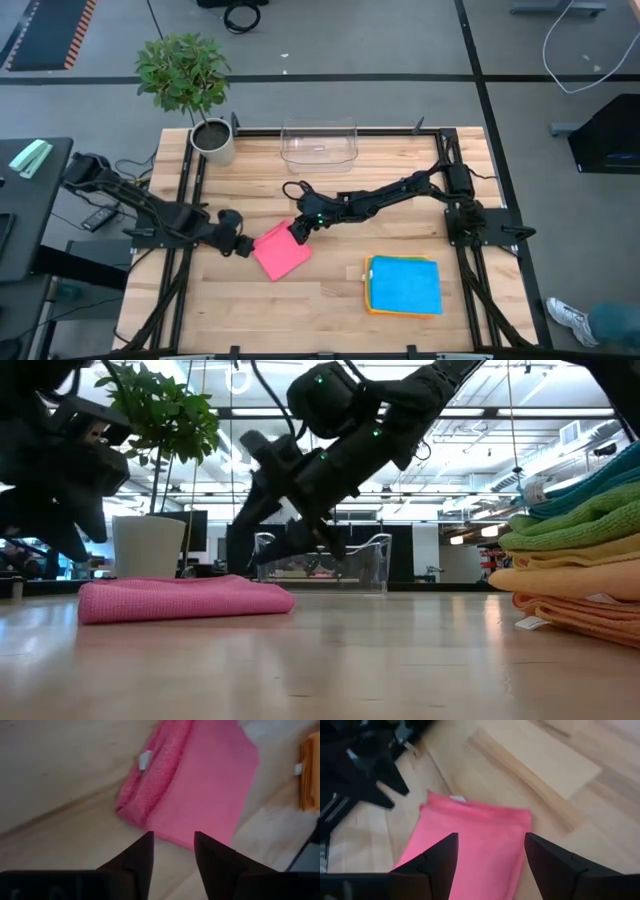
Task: Fold microfiber towels
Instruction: Stack the pink towel on the blue towel
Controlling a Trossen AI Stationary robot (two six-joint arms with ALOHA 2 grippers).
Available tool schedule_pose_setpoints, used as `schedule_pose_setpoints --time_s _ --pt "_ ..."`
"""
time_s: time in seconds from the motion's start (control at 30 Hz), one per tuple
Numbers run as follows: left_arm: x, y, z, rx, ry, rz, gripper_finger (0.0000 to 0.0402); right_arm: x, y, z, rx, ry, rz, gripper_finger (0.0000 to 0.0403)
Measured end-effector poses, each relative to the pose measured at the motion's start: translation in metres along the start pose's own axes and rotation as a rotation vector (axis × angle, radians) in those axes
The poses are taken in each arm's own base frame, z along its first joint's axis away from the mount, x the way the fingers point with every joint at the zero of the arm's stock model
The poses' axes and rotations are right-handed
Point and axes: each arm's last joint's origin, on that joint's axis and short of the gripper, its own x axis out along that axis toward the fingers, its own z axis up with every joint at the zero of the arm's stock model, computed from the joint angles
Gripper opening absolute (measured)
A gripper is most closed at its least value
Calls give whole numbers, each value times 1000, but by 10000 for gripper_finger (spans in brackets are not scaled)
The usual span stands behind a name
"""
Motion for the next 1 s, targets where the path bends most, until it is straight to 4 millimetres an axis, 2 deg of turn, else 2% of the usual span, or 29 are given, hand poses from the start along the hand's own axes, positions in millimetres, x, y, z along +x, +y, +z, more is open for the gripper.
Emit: schedule_pose_setpoints --time_s 0.3,0.53,0.73,0.9,1.0 --pt "15 0 -24 -82 -47 35 232 21 -10 -12 -15 5 -13 237" --pt "42 1 -33 -125 -107 81 273 26 -12 -16 -16 -11 -27 237" --pt "52 0 -35 -172 -179 58 271 37 -11 -29 -8 2 4 237" --pt "55 1 -31 -157 -205 78 249 41 -11 -32 -14 -14 -4 233" --pt "62 3 -30 -153 -253 95 230 41 -11 -32 -15 -21 -9 215"
